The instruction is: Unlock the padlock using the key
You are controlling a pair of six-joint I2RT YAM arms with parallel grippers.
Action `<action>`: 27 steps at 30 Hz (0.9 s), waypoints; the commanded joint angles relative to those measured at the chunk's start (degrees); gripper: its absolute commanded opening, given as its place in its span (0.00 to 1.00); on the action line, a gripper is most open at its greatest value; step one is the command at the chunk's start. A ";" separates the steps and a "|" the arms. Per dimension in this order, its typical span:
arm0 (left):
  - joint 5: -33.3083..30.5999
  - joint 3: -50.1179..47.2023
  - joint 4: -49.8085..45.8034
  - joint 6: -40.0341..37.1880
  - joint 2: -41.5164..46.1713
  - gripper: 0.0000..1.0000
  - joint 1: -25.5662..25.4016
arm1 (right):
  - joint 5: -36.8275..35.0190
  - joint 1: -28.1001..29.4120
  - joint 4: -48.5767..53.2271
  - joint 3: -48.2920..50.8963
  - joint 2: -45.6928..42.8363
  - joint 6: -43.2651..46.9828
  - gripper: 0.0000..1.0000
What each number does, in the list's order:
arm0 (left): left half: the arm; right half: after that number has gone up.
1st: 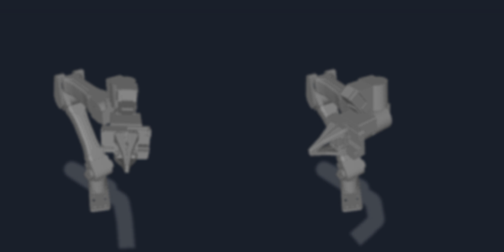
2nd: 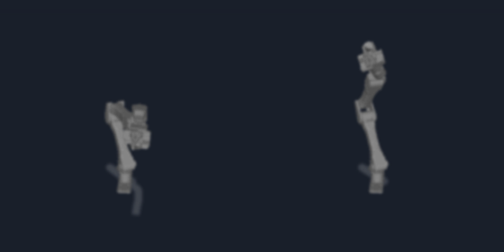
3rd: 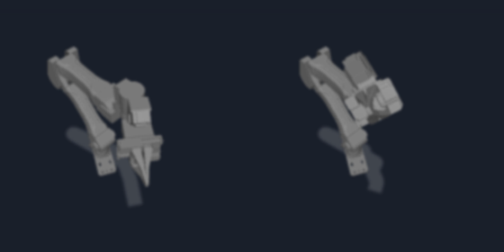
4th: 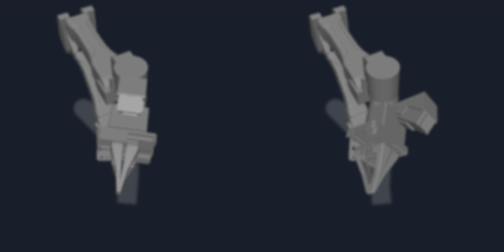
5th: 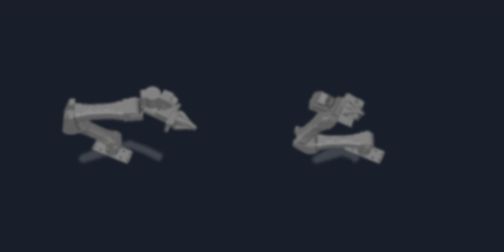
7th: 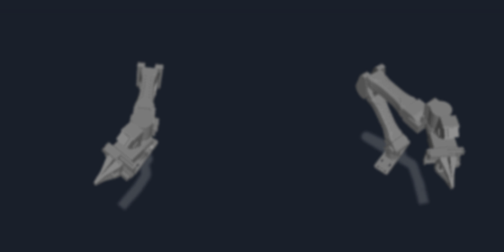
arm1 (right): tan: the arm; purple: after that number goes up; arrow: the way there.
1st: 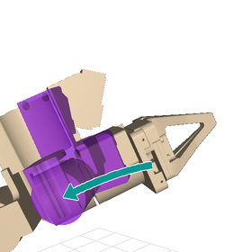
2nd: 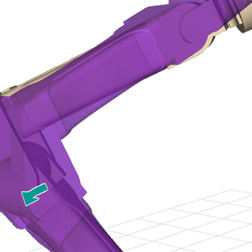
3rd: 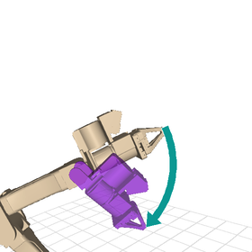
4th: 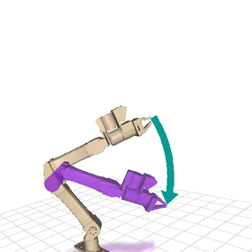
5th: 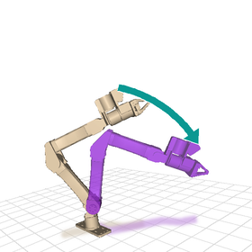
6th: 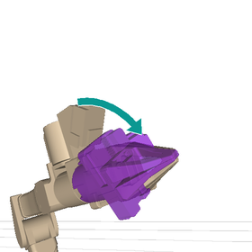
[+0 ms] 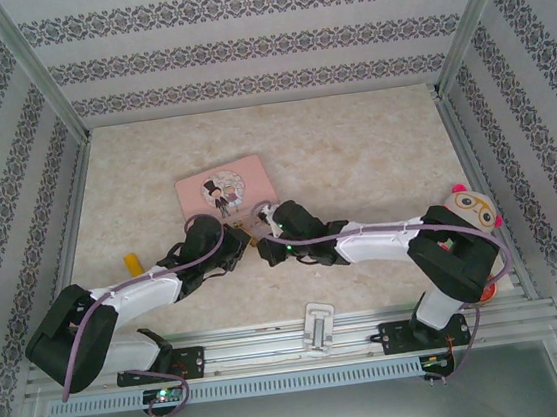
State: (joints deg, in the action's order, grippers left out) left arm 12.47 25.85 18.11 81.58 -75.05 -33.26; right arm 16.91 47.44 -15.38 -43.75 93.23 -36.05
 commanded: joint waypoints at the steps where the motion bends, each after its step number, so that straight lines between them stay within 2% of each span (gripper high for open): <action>1: 6.08 -0.53 -0.98 0.33 0.61 0.00 -0.49 | 3.90 -4.34 -13.40 1.56 0.53 -10.33 0.00; 7: 5.97 -0.71 -0.36 0.51 0.68 0.00 -0.49 | 7.69 -6.89 -22.16 4.58 1.97 -18.19 0.00; 14: 6.03 -0.95 0.64 0.68 0.51 0.00 -0.49 | 9.90 -7.08 -29.43 5.85 4.99 -26.21 0.00; 16: 5.91 -1.23 1.26 1.02 0.58 0.07 -0.50 | 9.54 -7.09 -30.19 6.12 5.50 -27.84 0.00; 18: 5.75 -1.41 1.75 1.12 0.82 0.20 -0.49 | 8.30 -7.01 -29.81 6.54 5.73 -28.60 0.00; 22: 5.31 -1.37 1.58 0.78 1.36 0.35 -0.49 | 7.01 -6.91 -29.82 7.18 6.41 -28.92 0.00; 27: 4.52 -0.56 -1.08 -0.60 3.06 0.63 -0.49 | 5.79 -6.65 -29.71 7.18 7.44 -28.47 0.00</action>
State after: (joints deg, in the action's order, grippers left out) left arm 15.99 25.06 19.14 82.06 -74.11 -33.36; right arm 27.51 41.47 -42.19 -36.45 99.33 -63.53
